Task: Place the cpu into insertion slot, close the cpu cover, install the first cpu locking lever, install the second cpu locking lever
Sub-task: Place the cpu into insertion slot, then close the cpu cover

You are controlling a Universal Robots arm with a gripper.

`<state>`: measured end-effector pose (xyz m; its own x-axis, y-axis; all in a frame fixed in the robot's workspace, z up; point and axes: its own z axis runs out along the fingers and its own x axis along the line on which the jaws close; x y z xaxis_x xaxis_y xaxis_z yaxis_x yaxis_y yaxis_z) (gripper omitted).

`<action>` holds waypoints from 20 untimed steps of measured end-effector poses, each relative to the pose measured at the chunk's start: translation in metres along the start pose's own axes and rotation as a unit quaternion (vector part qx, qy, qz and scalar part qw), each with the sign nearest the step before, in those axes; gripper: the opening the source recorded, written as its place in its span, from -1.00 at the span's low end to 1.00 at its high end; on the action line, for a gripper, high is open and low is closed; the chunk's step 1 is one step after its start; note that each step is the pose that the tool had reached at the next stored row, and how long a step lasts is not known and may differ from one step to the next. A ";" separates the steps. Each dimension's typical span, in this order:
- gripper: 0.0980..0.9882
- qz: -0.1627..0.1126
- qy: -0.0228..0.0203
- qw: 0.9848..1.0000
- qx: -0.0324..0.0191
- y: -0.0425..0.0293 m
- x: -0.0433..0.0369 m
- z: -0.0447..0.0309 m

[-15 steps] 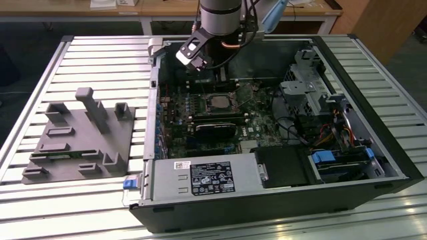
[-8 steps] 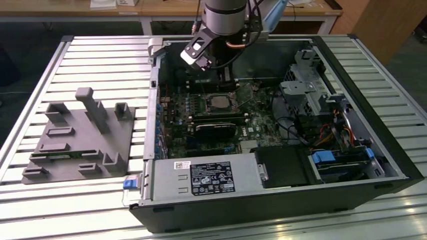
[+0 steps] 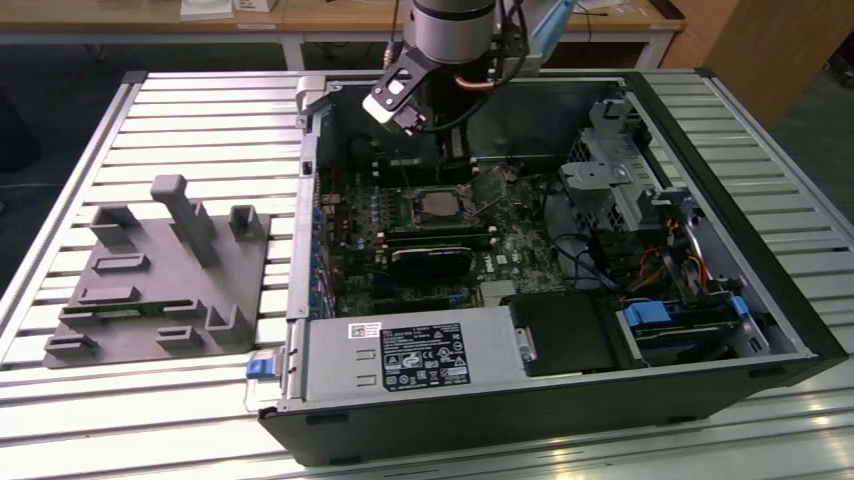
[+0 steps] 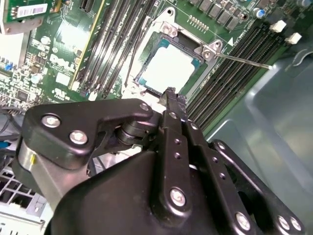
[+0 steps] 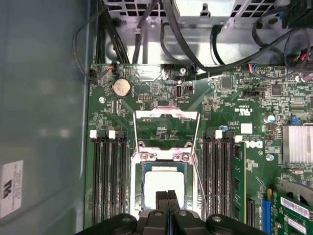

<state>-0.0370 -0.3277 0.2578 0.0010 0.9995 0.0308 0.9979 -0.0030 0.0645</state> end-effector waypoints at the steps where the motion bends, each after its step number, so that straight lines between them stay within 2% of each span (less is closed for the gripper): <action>1: -0.98 0.000 0.000 1.000 0.000 0.0001 0.0001 -0.0019; 7: -0.98 0.003 0.000 1.000 0.000 0.0074 0.0001 -0.0027; 20: -0.98 0.005 0.000 1.000 0.000 0.0081 0.0002 -0.0043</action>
<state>-0.0292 -0.3277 0.2626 0.0102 0.9995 0.0308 0.9978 -0.0121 0.0645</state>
